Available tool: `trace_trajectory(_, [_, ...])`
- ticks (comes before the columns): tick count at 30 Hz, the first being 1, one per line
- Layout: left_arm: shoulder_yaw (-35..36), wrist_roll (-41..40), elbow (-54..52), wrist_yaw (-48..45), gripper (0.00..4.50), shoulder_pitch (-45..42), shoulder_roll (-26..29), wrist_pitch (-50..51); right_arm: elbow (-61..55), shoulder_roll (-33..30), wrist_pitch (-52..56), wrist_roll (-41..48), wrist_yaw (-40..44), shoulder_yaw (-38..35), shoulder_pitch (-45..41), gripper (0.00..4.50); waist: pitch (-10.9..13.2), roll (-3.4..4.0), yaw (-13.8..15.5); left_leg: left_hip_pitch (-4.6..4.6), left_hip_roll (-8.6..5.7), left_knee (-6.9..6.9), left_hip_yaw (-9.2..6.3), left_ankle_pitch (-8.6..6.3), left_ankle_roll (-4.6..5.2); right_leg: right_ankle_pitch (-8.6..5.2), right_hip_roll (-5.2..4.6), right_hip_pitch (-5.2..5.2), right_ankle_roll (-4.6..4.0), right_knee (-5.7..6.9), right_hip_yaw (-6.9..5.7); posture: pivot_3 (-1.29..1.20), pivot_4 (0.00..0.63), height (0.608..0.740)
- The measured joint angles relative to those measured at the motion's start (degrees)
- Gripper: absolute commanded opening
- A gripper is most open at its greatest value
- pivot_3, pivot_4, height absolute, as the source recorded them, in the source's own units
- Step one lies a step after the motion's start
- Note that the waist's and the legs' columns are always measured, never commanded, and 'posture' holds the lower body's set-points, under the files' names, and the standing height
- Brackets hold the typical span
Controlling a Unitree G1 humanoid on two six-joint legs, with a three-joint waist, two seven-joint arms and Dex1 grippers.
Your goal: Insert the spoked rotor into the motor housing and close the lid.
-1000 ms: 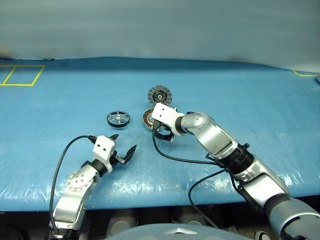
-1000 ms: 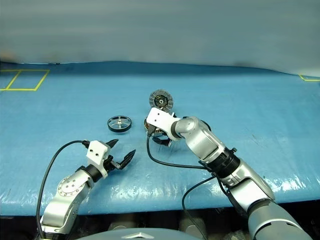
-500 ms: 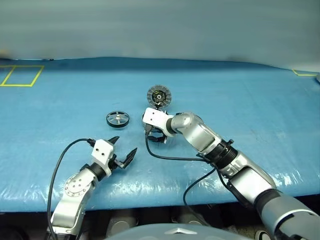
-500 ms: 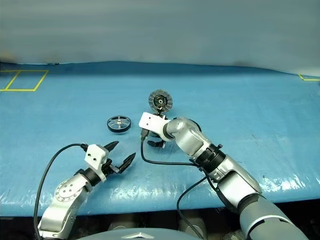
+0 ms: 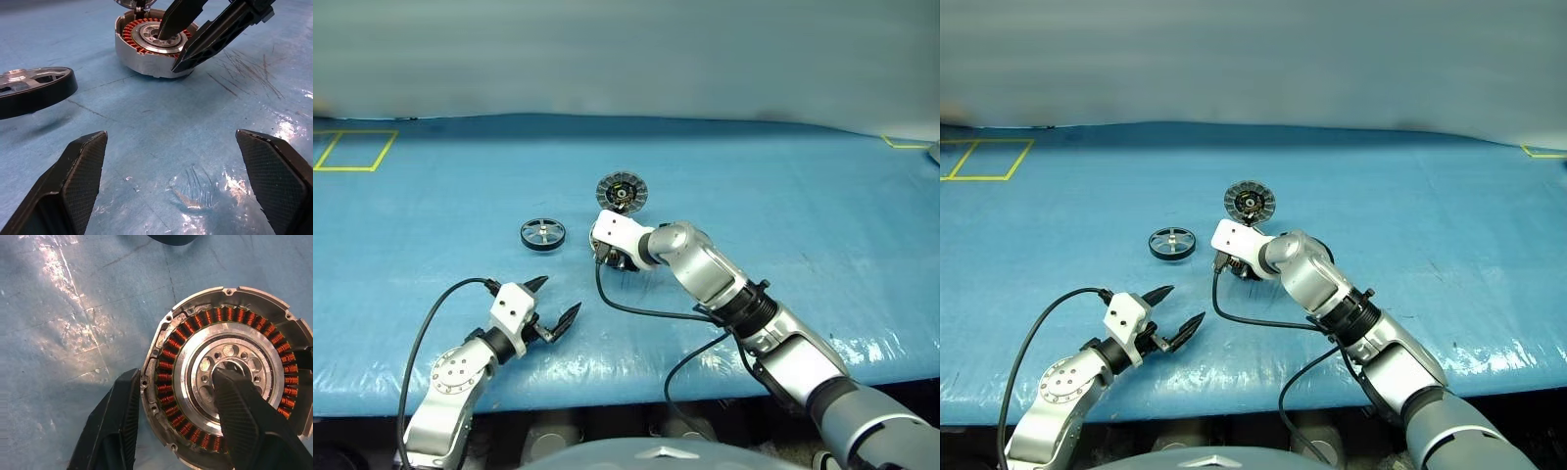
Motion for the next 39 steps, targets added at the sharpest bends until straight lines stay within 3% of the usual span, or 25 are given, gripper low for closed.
trace_trajectory(13, [0.7, -0.1, 0.0, -0.1, 4.50, 0.2, 0.0, 0.0, -17.3, 1.8, 15.4, 0.5, -5.0, 1.0, 8.5, 1.95, 0.0, -0.02, 0.1, 0.01, -0.01, 0.00, -0.06, -0.06, -0.01, -0.03, -0.09, 0.01, -0.04, -0.06, -0.10, 0.00, 0.150, 0.740])
trace_trajectory(20, [0.6, -0.1, 0.0, -0.4, 4.50, 0.0, 0.0, 0.1, -20.8, 2.0, 17.8, 1.4, -7.9, 1.9, 10.3, 1.95, 0.0, -0.01, 0.0, 0.01, -0.01, 0.00, -0.08, -0.06, -0.02, -0.04, -0.09, 0.00, -0.05, -0.08, -0.13, 0.00, 0.150, 0.740])
trace_trajectory(28, [0.5, -0.1, 0.0, -0.6, 4.50, -0.7, 0.0, 0.4, -22.1, 7.1, 24.2, 4.1, -12.4, -1.0, 11.2, 4.48, 0.0, 0.02, 0.0, -0.08, -0.01, -0.01, -0.09, -0.07, -0.02, -0.04, -0.08, -0.07, -0.05, -0.08, -0.13, 0.00, 0.150, 0.740])
trace_trajectory(39, [0.2, -0.1, 0.0, -1.1, 4.50, -0.7, -0.1, 1.1, -36.4, 11.5, 38.7, 10.0, -17.4, -9.0, 8.3, 4.48, 0.1, 0.19, 0.0, -0.21, -0.01, -0.06, -0.14, -0.07, -0.02, -0.04, -0.09, -0.19, -0.04, -0.12, -0.17, 0.00, 0.150, 0.740])
